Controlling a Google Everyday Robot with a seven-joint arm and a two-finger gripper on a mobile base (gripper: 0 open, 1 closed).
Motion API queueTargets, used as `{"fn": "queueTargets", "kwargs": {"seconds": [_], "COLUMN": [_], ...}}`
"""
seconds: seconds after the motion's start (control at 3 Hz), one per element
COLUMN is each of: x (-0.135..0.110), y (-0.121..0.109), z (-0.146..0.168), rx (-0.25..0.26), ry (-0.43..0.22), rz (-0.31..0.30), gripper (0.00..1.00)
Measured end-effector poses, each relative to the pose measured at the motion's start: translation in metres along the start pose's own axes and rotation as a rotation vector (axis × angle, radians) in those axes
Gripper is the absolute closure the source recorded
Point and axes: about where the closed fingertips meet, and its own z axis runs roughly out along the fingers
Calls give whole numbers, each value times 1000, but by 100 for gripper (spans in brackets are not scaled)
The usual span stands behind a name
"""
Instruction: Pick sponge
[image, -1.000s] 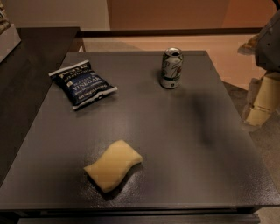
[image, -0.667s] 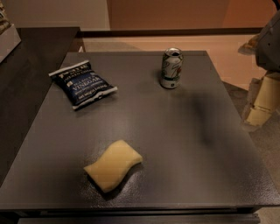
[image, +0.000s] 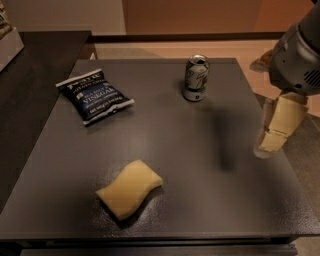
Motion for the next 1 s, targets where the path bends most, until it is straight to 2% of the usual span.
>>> {"fn": "queueTargets", "kwargs": {"seconds": [1.0], "x": [-81], "y": [56], "z": [75], "rx": [-129], "ry": [-139], "rz": [-143], "gripper": [0]}}
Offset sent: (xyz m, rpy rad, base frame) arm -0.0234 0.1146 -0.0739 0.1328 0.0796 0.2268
